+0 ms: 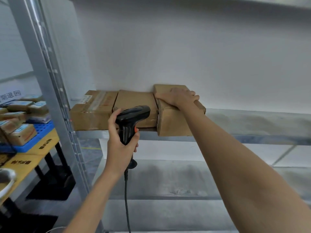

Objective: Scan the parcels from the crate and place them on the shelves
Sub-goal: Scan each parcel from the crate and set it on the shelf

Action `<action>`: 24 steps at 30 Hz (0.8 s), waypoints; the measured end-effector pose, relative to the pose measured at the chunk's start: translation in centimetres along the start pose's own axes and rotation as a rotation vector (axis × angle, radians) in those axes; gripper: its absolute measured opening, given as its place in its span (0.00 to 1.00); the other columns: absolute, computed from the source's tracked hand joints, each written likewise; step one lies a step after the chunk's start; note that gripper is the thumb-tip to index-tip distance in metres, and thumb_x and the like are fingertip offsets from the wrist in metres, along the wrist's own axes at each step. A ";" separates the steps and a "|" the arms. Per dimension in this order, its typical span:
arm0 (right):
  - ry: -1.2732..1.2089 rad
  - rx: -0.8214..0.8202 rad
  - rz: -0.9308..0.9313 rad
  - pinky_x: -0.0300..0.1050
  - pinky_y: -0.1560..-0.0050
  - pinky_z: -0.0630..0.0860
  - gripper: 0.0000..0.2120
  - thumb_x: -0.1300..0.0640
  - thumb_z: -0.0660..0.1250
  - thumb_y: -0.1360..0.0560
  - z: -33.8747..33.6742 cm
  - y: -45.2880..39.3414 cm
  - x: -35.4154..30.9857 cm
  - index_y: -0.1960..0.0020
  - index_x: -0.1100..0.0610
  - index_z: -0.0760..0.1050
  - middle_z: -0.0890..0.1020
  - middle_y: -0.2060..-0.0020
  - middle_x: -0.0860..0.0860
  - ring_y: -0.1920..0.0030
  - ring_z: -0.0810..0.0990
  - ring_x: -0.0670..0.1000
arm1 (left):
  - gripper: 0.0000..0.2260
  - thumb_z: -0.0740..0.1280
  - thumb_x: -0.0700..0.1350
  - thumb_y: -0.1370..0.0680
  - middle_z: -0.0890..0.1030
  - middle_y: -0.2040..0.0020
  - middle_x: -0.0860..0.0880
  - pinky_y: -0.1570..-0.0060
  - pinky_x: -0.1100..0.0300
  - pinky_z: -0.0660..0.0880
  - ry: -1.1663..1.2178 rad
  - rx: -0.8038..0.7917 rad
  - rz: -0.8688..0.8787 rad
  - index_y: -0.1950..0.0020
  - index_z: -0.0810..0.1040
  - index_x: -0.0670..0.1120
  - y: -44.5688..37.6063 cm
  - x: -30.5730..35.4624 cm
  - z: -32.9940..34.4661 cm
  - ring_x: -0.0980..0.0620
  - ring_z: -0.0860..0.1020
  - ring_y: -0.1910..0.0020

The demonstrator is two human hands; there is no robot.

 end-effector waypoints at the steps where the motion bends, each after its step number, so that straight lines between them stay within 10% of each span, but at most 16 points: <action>1: 0.001 0.013 -0.002 0.66 0.28 0.55 0.46 0.24 0.58 0.32 -0.2 0.3 -0.1 0.24 0.53 0.65 0.62 0.24 0.64 0.27 0.59 0.69 | 0.35 0.68 0.30 0.20 0.80 0.52 0.46 0.67 0.58 0.77 -0.003 -0.002 -0.006 0.26 0.61 0.63 0.3 0.0 -0.1 0.50 0.77 0.67; 8: -0.052 0.094 -0.069 0.65 0.33 0.59 0.38 0.26 0.62 0.34 -1.0 5.0 3.0 0.34 0.51 0.74 0.69 0.28 0.58 0.31 0.64 0.69 | 0.37 0.68 0.31 0.20 0.82 0.55 0.49 0.66 0.58 0.77 -0.007 -0.022 -0.026 0.26 0.60 0.66 2.6 -0.3 -0.5 0.48 0.78 0.66; 18: -0.103 0.386 -0.108 0.67 0.31 0.55 0.46 0.26 0.61 0.34 2.1 15.9 8.4 0.21 0.43 0.57 0.52 0.19 0.56 0.26 0.55 0.70 | 0.38 0.68 0.30 0.20 0.83 0.55 0.50 0.65 0.61 0.77 0.031 -0.025 -0.076 0.33 0.63 0.73 8.0 -1.0 0.8 0.50 0.78 0.65; 24: -0.209 0.491 -0.101 0.65 0.34 0.62 0.47 0.25 0.57 0.37 7.6 23.6 10.8 0.21 0.43 0.62 0.58 0.20 0.55 0.27 0.61 0.67 | 0.40 0.68 0.28 0.21 0.83 0.55 0.47 0.65 0.64 0.78 0.002 0.056 -0.166 0.35 0.65 0.76 12.8 -4.5 -0.6 0.53 0.79 0.68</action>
Point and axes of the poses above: each hand's wrist, its own y-axis away from the middle knuckle, its own z-axis out of the palm, x = y × z, the point moved 9 cm from there along -y, towards the middle knuckle
